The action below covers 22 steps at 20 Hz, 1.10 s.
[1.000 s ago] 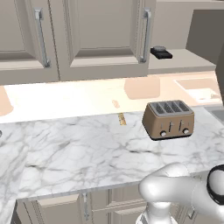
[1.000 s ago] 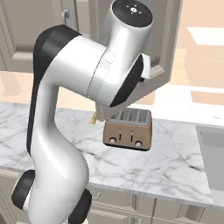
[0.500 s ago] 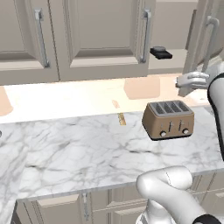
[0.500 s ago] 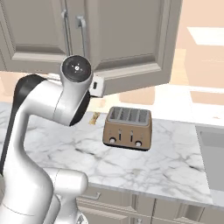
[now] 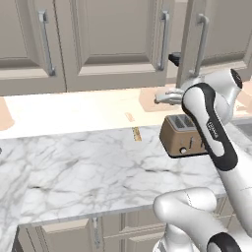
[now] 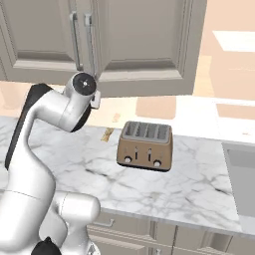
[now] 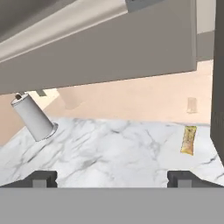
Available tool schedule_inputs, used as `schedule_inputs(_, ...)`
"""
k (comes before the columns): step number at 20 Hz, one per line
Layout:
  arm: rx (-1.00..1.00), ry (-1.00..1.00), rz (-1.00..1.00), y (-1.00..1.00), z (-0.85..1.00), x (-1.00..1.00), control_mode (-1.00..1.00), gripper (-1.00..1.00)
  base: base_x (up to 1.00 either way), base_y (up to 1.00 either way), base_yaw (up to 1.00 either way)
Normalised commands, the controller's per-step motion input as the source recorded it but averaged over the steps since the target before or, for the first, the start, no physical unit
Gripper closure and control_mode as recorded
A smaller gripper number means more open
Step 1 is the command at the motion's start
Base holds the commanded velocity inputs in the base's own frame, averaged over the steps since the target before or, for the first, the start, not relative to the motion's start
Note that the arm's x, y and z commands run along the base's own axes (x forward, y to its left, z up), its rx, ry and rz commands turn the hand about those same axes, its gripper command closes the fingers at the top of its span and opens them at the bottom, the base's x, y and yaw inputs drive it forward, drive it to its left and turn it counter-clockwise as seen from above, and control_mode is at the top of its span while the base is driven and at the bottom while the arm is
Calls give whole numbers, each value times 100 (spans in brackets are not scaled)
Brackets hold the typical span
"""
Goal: Pick the mug and place it in the sink. Pick the bowl and place it in the open cabinet and then close the cabinet.
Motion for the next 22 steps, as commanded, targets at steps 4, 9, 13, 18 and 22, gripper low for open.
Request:
schedule_inputs(4,-12,2,19,87,33,100,-100,-100,0,0,0)
schedule_inputs(9,-14,0,22,83,34,100,-100,-100,0,0,0)
schedule_inputs(13,-16,-6,10,50,27,99,-100,-100,0,0,0)
schedule_inputs(18,-17,-19,2,29,4,25,-100,-100,0,0,0)
schedule_inputs(22,-9,-31,-2,-14,11,-97,-100,-100,0,0,0)
